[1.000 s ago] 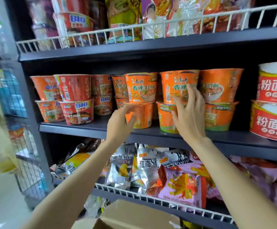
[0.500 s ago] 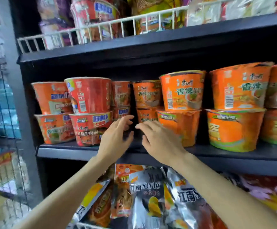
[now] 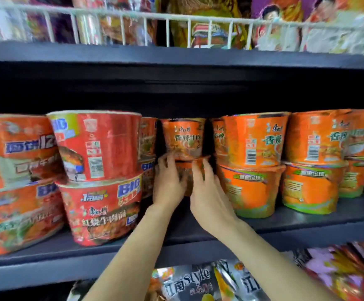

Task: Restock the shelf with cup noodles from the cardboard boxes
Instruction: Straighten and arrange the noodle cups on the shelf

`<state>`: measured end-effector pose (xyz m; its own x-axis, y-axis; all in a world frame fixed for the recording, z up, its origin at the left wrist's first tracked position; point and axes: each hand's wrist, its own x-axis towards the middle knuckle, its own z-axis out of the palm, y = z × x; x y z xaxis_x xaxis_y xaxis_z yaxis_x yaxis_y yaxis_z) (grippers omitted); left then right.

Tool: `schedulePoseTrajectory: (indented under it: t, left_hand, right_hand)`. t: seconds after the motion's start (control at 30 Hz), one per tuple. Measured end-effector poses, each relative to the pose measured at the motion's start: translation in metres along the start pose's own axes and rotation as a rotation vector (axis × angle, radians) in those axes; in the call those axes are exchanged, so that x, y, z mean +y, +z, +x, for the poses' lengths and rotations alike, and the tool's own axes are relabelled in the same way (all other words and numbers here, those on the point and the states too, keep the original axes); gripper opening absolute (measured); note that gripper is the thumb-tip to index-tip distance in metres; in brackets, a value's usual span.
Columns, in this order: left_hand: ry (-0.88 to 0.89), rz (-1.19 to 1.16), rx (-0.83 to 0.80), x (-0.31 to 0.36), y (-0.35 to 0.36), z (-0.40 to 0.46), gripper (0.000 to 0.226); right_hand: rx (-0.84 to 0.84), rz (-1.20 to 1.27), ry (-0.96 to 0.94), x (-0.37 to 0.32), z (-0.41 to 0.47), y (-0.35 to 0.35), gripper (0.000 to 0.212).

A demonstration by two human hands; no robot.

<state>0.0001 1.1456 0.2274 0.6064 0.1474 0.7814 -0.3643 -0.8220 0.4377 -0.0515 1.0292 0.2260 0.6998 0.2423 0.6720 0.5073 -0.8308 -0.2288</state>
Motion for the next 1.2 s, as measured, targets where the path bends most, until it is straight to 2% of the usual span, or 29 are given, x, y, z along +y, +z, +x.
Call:
schedulePoseTrajectory:
  t: [0.1, 0.23, 0.33, 0.5, 0.63, 0.73, 0.83, 0.9, 0.97, 1.1, 1.2]
  left_hand:
    - [-0.035, -0.114, -0.023, -0.007, -0.004, 0.0, 0.063]
    - [-0.076, -0.14, -0.087, -0.009, -0.005, 0.002, 0.06]
    - [-0.098, -0.123, -0.089, -0.011, -0.007, 0.003, 0.06]
    - [-0.122, -0.056, -0.076, -0.009, -0.006, 0.0, 0.062]
    - [-0.155, -0.077, -0.002, -0.003, -0.005, 0.01, 0.054]
    - [-0.092, -0.048, 0.017, 0.002, -0.007, 0.019, 0.056]
    - [-0.07, -0.001, 0.059, -0.001, -0.009, 0.023, 0.056]
    - [-0.107, 0.059, 0.017, -0.005, -0.007, 0.019, 0.059]
    - [-0.124, 0.161, -0.052, -0.01, -0.003, 0.018, 0.064]
    - [-0.117, 0.256, -0.08, -0.013, -0.001, 0.02, 0.064]
    - [-0.081, 0.283, -0.048, -0.014, 0.002, 0.02, 0.057]
  right_hand:
    - [0.052, 0.113, 0.159, -0.009, 0.032, 0.018, 0.082]
    - [0.006, 0.325, 0.301, 0.004, 0.052, 0.037, 0.089]
    - [0.025, 0.386, 0.239, 0.012, 0.055, 0.042, 0.08]
    - [-0.018, 0.291, 0.201, 0.013, 0.066, 0.045, 0.078]
    - [-0.045, 0.313, 0.26, 0.018, 0.074, 0.049, 0.085]
    - [-0.073, 0.32, 0.262, 0.02, 0.072, 0.052, 0.091]
    - [0.12, 0.28, 0.185, 0.016, 0.078, 0.046, 0.084]
    - [0.314, 0.272, 0.076, 0.01, 0.089, 0.039, 0.072]
    - [0.413, 0.369, 0.077, 0.003, 0.105, 0.038, 0.071]
    - [0.314, 0.59, 0.264, -0.005, 0.132, 0.043, 0.107]
    - [0.286, 0.447, 0.367, -0.006, 0.139, 0.043, 0.124]
